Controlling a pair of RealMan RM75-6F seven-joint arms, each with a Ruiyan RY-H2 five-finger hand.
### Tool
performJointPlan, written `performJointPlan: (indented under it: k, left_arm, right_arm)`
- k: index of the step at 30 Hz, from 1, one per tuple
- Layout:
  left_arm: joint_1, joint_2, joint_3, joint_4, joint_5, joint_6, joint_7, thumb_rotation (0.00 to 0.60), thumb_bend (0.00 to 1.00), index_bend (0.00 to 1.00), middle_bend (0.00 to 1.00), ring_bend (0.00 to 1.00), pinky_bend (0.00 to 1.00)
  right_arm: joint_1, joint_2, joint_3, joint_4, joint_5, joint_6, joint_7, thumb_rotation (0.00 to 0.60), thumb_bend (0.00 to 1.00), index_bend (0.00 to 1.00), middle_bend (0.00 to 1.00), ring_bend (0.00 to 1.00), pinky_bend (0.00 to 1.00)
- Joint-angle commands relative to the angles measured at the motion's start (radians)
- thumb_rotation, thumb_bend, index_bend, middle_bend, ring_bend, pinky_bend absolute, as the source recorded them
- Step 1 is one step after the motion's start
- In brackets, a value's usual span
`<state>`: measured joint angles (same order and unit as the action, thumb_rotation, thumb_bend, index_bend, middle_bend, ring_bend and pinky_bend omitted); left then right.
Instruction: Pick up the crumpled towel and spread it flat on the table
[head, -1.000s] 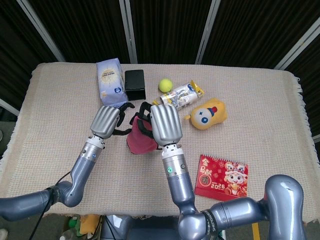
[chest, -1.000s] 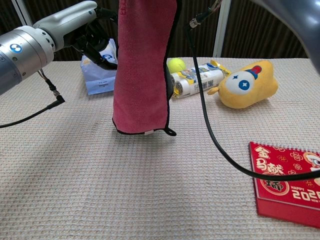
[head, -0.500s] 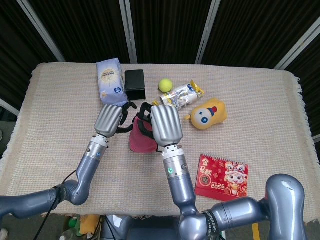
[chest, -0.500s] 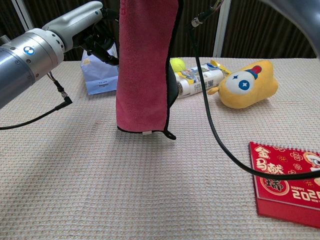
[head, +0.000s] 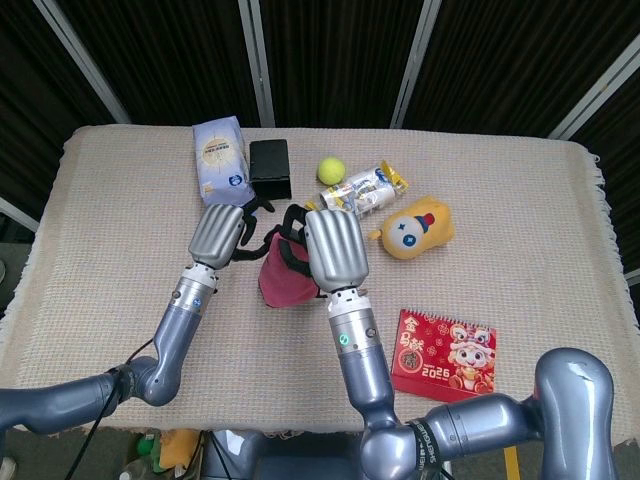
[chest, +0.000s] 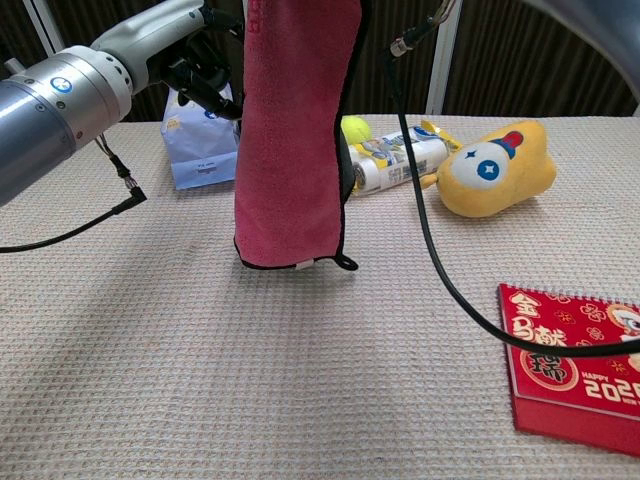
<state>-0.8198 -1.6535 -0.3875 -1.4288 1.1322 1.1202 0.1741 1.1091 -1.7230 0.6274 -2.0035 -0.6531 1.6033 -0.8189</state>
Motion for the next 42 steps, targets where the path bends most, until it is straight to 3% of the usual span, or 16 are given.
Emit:
performJointPlan:
  k: [1, 5, 12, 20, 42]
  left_arm:
    - [-0.006, -0.010, 0.001, 0.009, -0.005, 0.001, 0.004, 0.600, 0.19, 0.37, 0.85, 0.77, 0.73]
    - [-0.013, -0.026, -0.001, 0.012, -0.022, -0.001, 0.010, 0.600, 0.20, 0.39, 0.85, 0.77, 0.73]
    - [-0.027, -0.043, -0.010, 0.009, -0.057, -0.012, 0.023, 0.600, 0.35, 0.47, 0.85, 0.77, 0.73]
    - [-0.035, -0.061, -0.009, 0.014, -0.063, -0.012, 0.009, 0.600, 0.38, 0.57, 0.87, 0.78, 0.73]
    - [-0.020, 0.035, -0.011, -0.002, -0.043, 0.003, 0.028, 0.600, 0.39, 0.63, 0.87, 0.78, 0.73]
  right_arm:
    - [0.002, 0.001, -0.001, -0.006, -0.001, 0.003, 0.000, 0.600, 0.58, 0.66, 1.00, 1.00, 0.93]
    - [0.004, 0.002, -0.001, -0.018, -0.001, 0.010, -0.003, 0.600, 0.58, 0.66, 1.00, 1.00, 0.93]
    - [-0.003, 0.010, -0.006, -0.035, 0.004, 0.016, -0.001, 0.600, 0.58, 0.66, 1.00, 1.00, 0.93]
    - [-0.007, 0.020, -0.012, -0.042, 0.007, 0.012, 0.004, 0.600, 0.58, 0.66, 1.00, 1.00, 0.93]
    - [-0.045, 0.072, -0.032, -0.066, 0.018, 0.004, 0.028, 0.600, 0.58, 0.66, 1.00, 1.00, 0.93]
